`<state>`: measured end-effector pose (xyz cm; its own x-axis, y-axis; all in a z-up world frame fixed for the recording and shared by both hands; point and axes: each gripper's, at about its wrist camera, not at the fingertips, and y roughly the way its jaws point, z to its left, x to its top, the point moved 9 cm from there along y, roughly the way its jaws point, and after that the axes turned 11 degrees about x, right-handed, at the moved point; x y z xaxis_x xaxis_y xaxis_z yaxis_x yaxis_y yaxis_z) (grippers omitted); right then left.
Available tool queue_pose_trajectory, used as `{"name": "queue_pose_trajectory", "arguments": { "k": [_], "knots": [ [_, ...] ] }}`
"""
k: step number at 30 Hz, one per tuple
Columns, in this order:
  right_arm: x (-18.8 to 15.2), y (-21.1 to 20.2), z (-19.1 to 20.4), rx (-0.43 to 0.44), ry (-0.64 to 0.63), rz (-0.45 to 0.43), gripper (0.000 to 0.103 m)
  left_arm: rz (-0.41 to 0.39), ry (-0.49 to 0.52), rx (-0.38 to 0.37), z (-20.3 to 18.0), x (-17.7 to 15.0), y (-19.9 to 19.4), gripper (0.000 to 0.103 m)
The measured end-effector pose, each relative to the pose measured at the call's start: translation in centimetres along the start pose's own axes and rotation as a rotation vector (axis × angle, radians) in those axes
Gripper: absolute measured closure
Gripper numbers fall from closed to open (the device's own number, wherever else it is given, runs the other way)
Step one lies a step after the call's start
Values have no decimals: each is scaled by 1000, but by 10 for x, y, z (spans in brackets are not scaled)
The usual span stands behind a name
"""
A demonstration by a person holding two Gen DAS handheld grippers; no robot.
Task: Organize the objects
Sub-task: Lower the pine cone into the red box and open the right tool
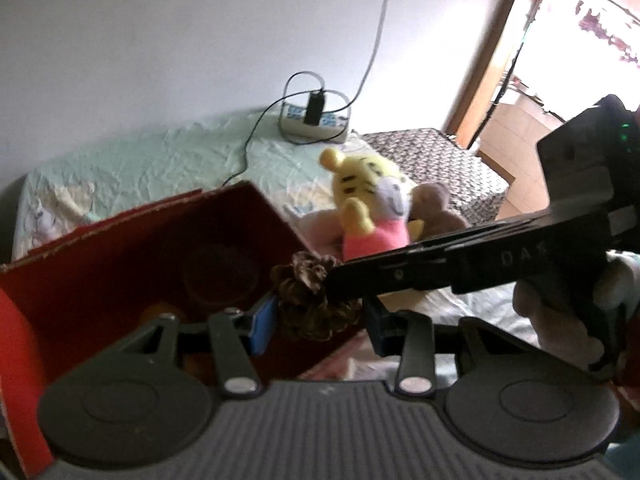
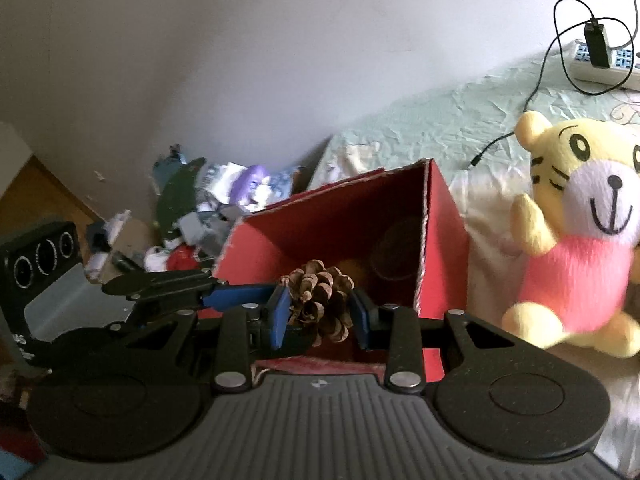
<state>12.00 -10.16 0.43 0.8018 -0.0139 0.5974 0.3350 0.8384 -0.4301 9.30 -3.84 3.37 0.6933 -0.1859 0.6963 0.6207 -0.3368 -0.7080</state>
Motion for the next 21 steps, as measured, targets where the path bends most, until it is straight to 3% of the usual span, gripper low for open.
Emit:
{"name": "queue_pose_trajectory", "arguments": {
  "k": [10,21],
  "knots": [
    [-6,24,-18,-168,-59,69,67,112,-77,-12,18,-16,49,60],
    [-10,30,-21,-235,-94,77,68,171,-97,-9,22,-26,66,60]
  ]
}}
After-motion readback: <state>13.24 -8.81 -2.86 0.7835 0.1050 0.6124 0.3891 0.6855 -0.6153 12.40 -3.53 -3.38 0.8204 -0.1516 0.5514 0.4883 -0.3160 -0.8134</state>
